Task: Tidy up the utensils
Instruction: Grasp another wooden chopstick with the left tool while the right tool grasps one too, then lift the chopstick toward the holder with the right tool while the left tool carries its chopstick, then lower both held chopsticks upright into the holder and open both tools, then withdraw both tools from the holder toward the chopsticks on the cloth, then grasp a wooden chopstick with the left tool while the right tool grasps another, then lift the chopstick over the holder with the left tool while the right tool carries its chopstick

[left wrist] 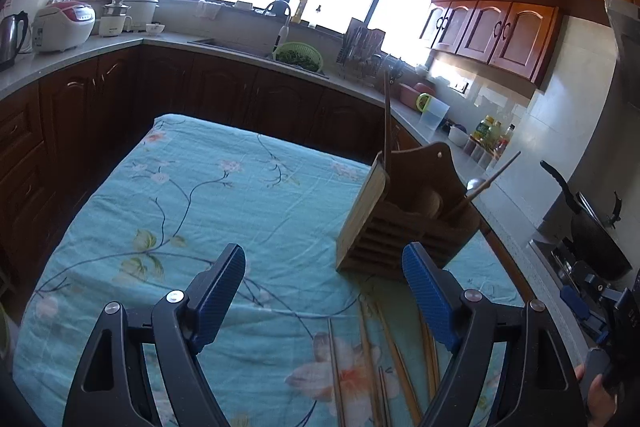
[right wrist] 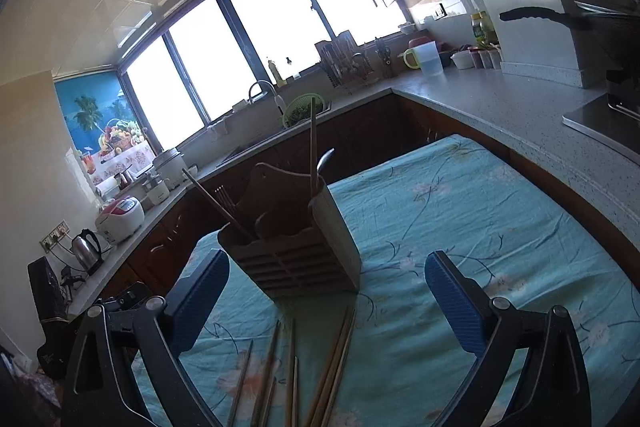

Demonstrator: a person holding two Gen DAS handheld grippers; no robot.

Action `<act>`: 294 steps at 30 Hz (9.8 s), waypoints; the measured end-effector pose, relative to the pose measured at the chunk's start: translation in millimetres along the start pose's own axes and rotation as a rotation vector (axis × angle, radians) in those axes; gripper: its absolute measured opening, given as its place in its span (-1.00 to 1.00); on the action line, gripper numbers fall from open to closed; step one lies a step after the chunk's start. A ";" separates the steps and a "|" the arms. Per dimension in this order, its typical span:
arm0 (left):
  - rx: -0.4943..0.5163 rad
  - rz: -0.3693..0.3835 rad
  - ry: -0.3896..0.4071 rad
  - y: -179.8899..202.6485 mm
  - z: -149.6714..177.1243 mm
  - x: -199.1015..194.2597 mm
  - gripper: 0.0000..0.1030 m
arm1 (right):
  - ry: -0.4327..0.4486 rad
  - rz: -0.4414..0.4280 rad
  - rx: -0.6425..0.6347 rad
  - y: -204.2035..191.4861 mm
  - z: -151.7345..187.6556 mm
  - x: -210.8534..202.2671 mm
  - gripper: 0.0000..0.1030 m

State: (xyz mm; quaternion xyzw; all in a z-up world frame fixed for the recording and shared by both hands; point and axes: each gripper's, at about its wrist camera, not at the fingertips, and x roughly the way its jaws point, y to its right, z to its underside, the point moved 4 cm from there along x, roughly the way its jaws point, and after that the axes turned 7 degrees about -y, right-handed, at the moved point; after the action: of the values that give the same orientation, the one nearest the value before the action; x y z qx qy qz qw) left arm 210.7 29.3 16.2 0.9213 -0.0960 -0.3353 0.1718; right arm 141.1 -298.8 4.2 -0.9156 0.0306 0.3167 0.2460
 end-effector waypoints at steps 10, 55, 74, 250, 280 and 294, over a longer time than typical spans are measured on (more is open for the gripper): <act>-0.022 -0.029 -0.105 -6.6 36.8 -12.9 0.57 | -0.102 0.037 0.031 17.6 49.4 -3.5 0.93; 0.218 -0.147 -0.442 38.1 35.8 123.4 -0.37 | -0.472 0.213 -0.188 0.1 70.8 159.5 -0.77; 0.151 -0.007 -0.393 26.6 22.6 99.1 -0.96 | -0.389 0.097 -0.096 -2.6 57.7 110.4 -0.92; 0.194 -0.054 -0.410 51.5 26.9 117.4 -0.02 | -0.439 0.116 -0.138 -3.3 75.5 132.1 -0.59; 0.313 -0.087 -0.491 51.6 49.4 132.2 -0.73 | -0.510 0.145 -0.196 7.8 88.8 120.7 -0.76; 0.284 -0.011 -0.412 47.8 37.9 96.5 -0.94 | -0.431 0.074 -0.151 -0.7 75.3 89.6 -0.90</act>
State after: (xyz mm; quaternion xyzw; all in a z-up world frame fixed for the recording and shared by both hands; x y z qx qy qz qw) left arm 256.1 -52.6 -49.2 0.8491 -0.1700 -0.4999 0.0156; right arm 170.2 -253.9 -99.9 -0.8409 -0.0127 0.5150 0.1659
